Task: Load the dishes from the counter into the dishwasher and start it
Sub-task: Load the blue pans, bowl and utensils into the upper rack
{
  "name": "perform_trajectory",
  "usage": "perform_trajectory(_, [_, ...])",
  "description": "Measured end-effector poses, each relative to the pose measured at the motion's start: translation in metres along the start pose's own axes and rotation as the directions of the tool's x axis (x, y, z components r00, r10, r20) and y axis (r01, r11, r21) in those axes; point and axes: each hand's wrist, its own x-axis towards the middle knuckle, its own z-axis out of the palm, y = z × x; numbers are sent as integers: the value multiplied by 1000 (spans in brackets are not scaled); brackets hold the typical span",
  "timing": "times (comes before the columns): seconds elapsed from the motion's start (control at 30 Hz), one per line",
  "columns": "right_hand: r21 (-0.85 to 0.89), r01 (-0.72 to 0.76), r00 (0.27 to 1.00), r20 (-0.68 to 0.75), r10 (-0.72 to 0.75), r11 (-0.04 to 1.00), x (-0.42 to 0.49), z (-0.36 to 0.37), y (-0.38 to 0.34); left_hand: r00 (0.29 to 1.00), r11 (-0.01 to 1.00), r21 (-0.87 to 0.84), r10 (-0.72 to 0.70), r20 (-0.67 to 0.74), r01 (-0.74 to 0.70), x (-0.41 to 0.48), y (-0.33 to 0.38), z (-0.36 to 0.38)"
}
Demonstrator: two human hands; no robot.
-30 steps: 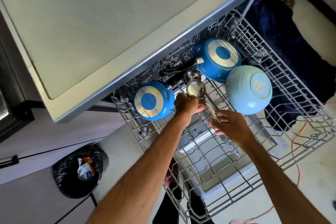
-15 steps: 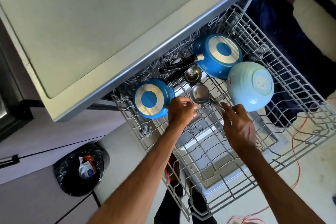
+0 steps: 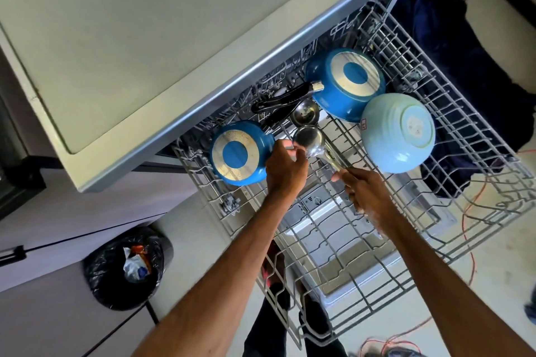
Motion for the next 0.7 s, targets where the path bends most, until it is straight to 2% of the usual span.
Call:
perform_trajectory(0.03, [-40,-41,999,15,41,998,2,-1,0,1000,998,53,25,3,-25,0,1,2])
perform_trajectory(0.07, [-193,-33,999,7,35,981,4,-2,0,999,993,107,53,-1,-52,2,-1,4])
perform_trajectory(0.1, [-426,15,1000,-17,-25,905,6,-3,2,998,984,164,67,1,-67,3,-1,7])
perform_trajectory(0.13, [-634,62,993,-37,-110,771,5,-3,4,997,974,212,82,-1,-80,4,-3,10])
perform_trajectory(0.17, [-763,72,981,-61,-182,642,2,-2,5,996,966,245,86,-5,-83,3,-3,11])
perform_trajectory(0.2, [-827,61,965,-95,-246,559,-2,0,4,996,960,266,91,-10,-85,3,-5,13])
perform_trajectory(0.23, [-851,62,941,-124,-314,521,-7,1,3,996,956,281,90,-9,-84,3,-5,14])
perform_trajectory(0.3, [-840,111,880,-165,-445,531,-13,5,1,996,953,292,89,-8,-82,2,-7,16])
perform_trajectory(0.37, [-828,142,856,-172,-487,542,-11,9,1,995,961,263,94,-16,-86,2,-10,18])
perform_trajectory(0.43, [-855,101,899,-141,-414,509,-4,13,2,996,978,193,86,-18,-81,4,-8,20])
perform_trajectory(0.5, [-907,50,935,-105,-340,418,3,16,3,997,990,122,70,-28,-67,6,-7,22])
perform_trajectory(0.6, [-962,28,950,-59,-307,271,11,15,4,991,992,52,117,-70,-114,6,-5,25])
perform_trajectory(0.7, [-984,55,959,5,-284,170,16,12,2,980,984,39,179,-90,-177,4,-5,25])
